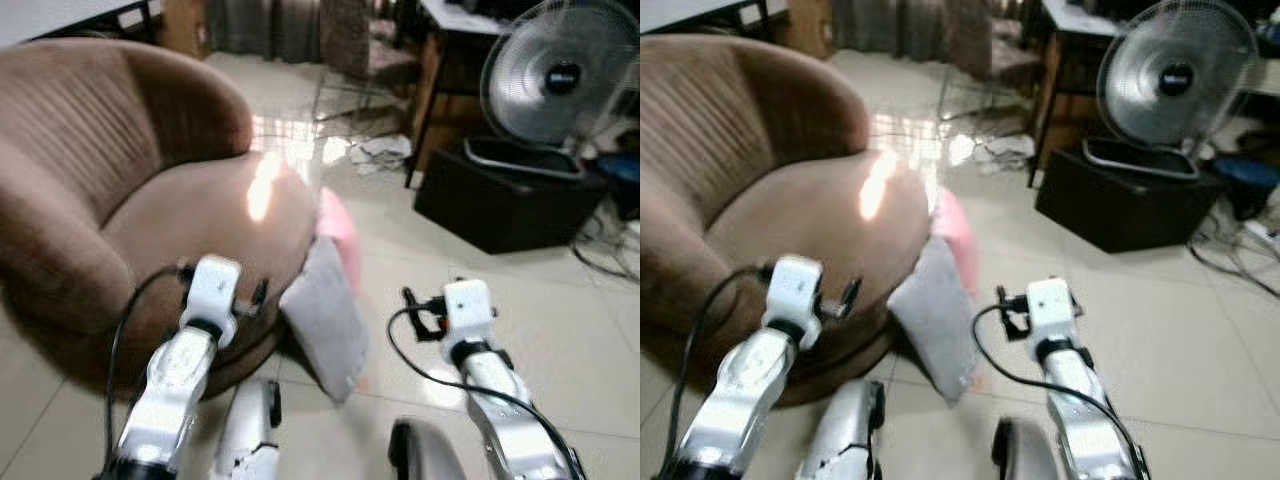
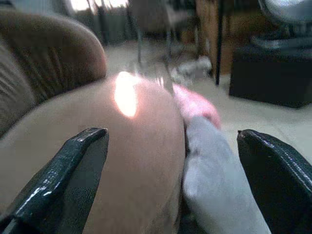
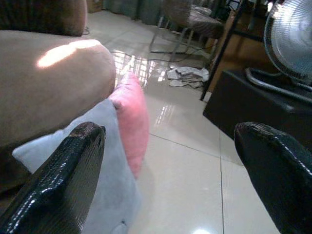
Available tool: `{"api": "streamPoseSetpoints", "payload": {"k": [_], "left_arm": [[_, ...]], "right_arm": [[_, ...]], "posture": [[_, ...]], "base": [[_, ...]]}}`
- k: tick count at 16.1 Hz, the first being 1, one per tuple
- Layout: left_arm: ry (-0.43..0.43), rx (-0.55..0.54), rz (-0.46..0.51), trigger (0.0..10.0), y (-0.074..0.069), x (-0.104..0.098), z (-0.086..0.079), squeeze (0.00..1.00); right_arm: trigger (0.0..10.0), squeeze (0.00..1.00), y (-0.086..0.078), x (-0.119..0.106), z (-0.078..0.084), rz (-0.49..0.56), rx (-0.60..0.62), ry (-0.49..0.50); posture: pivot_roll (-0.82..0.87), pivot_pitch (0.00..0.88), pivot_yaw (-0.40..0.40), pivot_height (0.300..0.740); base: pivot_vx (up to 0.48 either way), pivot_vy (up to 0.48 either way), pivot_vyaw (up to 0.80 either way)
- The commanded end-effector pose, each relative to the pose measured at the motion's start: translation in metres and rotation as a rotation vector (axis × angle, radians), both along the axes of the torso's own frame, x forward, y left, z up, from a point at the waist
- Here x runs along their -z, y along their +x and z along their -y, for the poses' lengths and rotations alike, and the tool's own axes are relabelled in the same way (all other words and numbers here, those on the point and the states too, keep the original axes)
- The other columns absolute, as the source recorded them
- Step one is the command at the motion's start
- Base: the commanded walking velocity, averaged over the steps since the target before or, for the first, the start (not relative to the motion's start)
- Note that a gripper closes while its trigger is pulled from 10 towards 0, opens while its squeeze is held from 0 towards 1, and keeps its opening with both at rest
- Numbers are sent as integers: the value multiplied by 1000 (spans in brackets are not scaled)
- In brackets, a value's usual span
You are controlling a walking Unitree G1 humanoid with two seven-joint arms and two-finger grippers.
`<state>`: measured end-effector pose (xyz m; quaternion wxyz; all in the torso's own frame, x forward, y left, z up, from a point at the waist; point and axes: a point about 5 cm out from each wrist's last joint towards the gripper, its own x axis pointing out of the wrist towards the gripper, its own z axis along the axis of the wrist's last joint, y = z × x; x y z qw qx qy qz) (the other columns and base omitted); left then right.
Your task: Move the pillow to the sofa from floor
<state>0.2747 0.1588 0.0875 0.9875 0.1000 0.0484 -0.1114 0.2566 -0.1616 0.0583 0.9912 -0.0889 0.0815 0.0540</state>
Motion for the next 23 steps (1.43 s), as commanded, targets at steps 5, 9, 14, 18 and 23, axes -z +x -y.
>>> {"api": "streamPoseSetpoints", "payload": {"k": [5,9,14,18,23], "left_arm": [[-11,37,-15,10000,-4,6,3,0],[-13,42,-14,10000,-3,6,2,0],[-2,31,-16,10000,-2,6,0,0],[9,12,-13,10000,-1,6,-5,0],[13,17,-16,10000,-1,7,-4,0]], "right_arm": [[10000,0,1,1,1,-11,14,3],[10000,0,1,0,0,-12,17,5],[10000,0,1,0,-2,-10,-14,-14],[10000,0,1,3,-9,-26,-90,-36],[10000,0,0,6,-5,-40,-69,-30]], "posture": [[30,0,-11,595],[30,0,-6,595],[32,0,-6,595],[36,0,-9,595],[35,0,-5,595]], "base": [[268,0,0],[362,0,-467],[361,0,-363],[359,0,200],[349,0,310]]}}
